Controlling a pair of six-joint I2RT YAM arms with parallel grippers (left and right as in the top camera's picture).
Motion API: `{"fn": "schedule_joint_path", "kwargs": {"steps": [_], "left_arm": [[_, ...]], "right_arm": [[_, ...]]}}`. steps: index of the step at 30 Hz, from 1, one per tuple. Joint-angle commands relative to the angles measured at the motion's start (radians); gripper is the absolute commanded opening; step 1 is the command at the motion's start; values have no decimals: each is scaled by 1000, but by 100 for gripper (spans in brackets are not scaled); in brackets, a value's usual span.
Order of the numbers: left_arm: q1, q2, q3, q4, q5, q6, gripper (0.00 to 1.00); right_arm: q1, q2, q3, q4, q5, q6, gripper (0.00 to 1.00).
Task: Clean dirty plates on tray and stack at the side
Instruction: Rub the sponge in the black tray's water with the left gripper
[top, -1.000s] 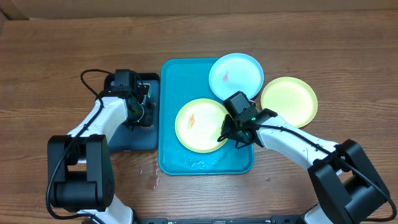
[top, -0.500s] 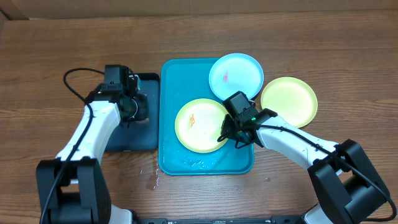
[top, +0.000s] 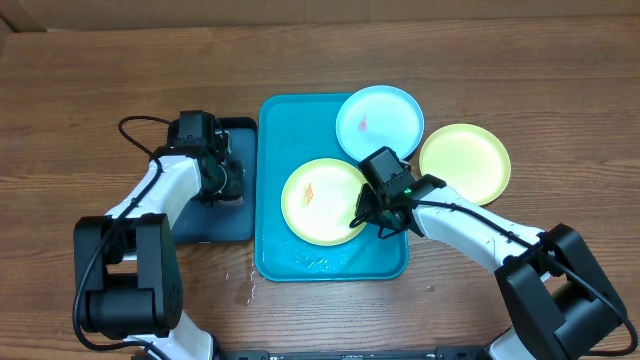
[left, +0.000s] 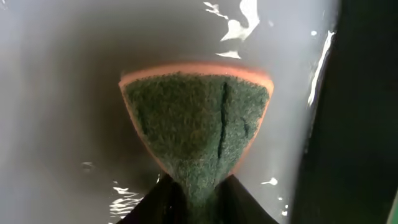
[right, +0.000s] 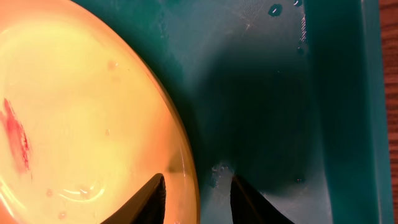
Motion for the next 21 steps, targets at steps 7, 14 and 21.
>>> {"fn": "schedule_joint_path", "kwargs": {"steps": [7,14,21], "left_arm": [[5,14,75,-79,-4,-2,27],[5,14,76,-93,-48,-19,25],[5,14,72,-100,-48,-19,22]], "right_arm": [[-7,5,14,-4,17,0,36],[-7,5,14,-4,17,0,37],[-7,5,14,-3,17,0,37]]}}
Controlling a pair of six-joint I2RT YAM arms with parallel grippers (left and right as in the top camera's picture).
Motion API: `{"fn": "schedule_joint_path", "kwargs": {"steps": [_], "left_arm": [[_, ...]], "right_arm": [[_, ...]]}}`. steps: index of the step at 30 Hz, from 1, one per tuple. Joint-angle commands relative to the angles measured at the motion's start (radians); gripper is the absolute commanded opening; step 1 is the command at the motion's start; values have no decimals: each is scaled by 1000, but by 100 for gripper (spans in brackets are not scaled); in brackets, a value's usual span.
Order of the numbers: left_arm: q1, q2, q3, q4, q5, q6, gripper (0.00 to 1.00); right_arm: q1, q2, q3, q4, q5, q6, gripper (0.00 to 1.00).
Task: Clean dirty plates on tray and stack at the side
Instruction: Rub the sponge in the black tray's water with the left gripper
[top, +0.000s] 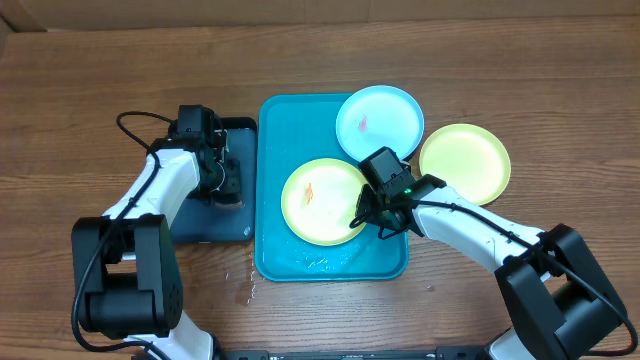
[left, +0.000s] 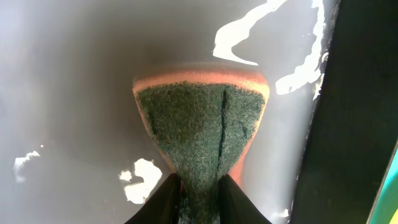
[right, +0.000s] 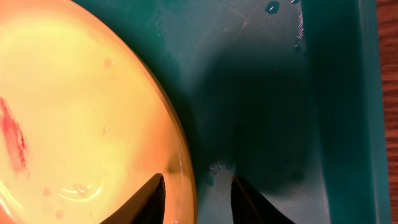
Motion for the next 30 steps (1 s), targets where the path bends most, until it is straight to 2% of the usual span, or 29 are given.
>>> {"fn": "schedule_joint_path", "kwargs": {"steps": [1,7,13,15,18,22,30], "left_arm": [[5,14,15,-4,-22,-14,22],[5,14,13,6,-22,-14,13],[5,14,-20,43,-22,-14,10],[5,14,-31,57,-21,-14,4],[5,14,-31,56,2,-14,4],[5,10,-29,71,-4,-14,4],[5,-108,-22,73,-71,-6,4]], "right_arm": [[-7,5,14,2,17,0,37],[-7,5,14,6,17,0,37],[-7,5,14,7,17,0,37],[-7,5,14,10,17,0,37],[-7,5,14,14,17,0,38],[-7,5,14,14,16,0,48],[-7,5,14,14,17,0,47]]}}
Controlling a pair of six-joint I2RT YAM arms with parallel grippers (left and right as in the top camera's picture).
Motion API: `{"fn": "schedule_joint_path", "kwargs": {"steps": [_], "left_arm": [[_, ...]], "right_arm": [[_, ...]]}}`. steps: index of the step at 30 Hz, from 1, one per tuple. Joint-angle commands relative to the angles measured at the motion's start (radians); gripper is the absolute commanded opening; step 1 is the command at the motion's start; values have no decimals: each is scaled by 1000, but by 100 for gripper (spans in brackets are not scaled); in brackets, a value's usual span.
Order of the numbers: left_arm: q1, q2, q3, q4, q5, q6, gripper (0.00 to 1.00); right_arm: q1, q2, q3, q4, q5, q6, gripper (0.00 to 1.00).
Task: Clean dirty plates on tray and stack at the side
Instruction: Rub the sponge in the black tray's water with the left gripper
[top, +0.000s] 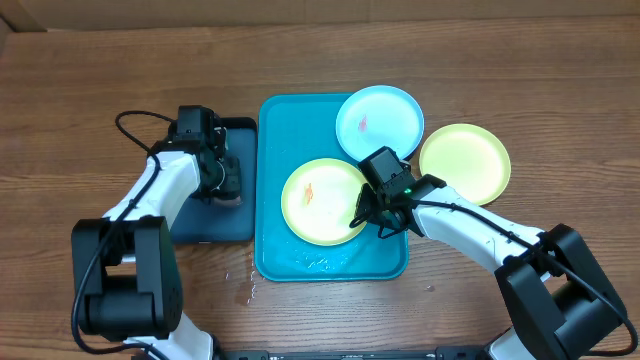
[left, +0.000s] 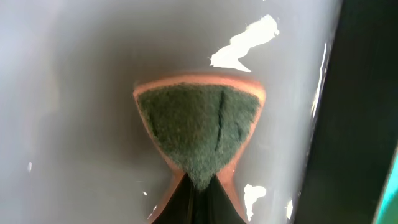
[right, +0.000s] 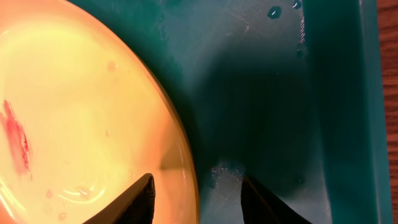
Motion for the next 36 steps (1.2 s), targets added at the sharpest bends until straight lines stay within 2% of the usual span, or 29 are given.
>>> {"fn": "schedule_joint_path", "kwargs": {"steps": [1,7,12,20,25,26,28,36], "left_arm": [[5,-109,-2,10,-43,-3,4],[4,-230,-2,-5,-60,-3,4],[3,-251,-3,-10,-87,-19,4],[2,-251,-3,-47,-72,-26,4],[-3,-251,-3,-48,-80,-25,4],[-4,-251,-3,-48,-80,-25,4],[-5,-251,-3,-47,-80,-24,4],[-12,-251,8,-32,-93,-6,4]], "right_arm": [[-7,5,14,6,14,0,46],[-7,5,14,13,14,0,46],[-7,5,14,13,13,0,23],[-7,5,14,17,14,0,12],[-7,5,14,17,14,0,15],[-7,5,14,18,14,0,15],[-7,5,14,18,14,0,4],[-7,5,14,27,14,0,4]]}}
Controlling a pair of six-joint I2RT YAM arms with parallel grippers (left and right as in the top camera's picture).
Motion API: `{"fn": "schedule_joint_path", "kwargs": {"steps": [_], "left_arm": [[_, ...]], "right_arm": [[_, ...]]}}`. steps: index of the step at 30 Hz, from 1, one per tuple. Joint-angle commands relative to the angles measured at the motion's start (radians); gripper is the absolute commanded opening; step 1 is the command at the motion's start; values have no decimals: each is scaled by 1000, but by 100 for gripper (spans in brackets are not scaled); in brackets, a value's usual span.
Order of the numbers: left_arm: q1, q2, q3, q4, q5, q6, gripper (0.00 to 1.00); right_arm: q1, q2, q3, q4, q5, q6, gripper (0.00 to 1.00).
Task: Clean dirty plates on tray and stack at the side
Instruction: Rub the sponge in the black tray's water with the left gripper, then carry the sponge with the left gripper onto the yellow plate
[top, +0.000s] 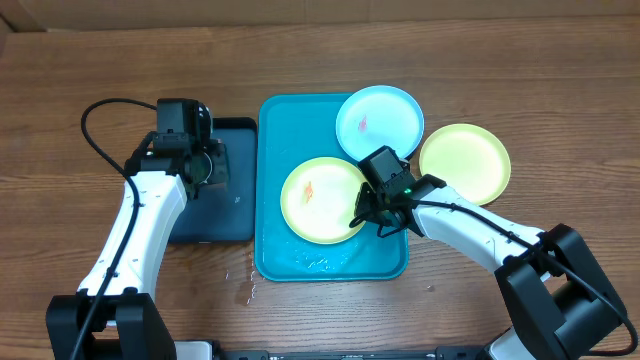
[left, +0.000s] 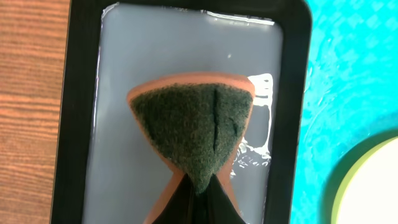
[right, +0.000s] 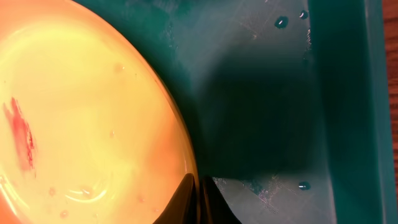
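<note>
A yellow-green plate with a red smear lies in the teal tray. My right gripper is shut on that plate's right rim, seen from overhead as the right gripper. A light blue plate, also smeared, rests on the tray's back right corner. My left gripper is shut on a green and orange sponge, held above the black water tray. From overhead, the left gripper hangs over that tray's back part.
A second yellow-green plate lies on the wooden table right of the teal tray, with no smear showing. Water drops wet the table in front of the trays. The black water tray sits against the teal tray's left side.
My left gripper, still shut on the sponge, now stands well higher above the water tray. My right jaws, then apart on either side of the plate's rim, are now shut on it.
At first the sponge was held low in the black tray's water, and my right jaws stood open astride the yellow-green plate's rim. Both stayed so over the following moments, the right jaws wider at the last. Now the sponge is raised and the rim is gripped.
</note>
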Motion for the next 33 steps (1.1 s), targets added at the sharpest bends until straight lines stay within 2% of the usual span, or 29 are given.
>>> {"fn": "schedule_joint_path", "kwargs": {"steps": [1,10,15,17,25,33], "left_arm": [[-6,-10,16,4,-43,9,4],[-29,-10,156,-100,-53,46,4],[-74,-10,184,-100,-98,74,4],[-105,-8,184,-106,-68,69,4],[-264,50,184,-111,216,2,4],[-357,203,184,-110,202,-6,4]], "right_arm": [[-7,5,14,11,11,0,4],[-7,5,14,21,10,0,4],[-7,5,14,21,11,0,4],[-7,5,14,21,11,0,4],[-7,5,14,34,-26,-18,4],[-7,5,14,40,-37,-34,4]]}}
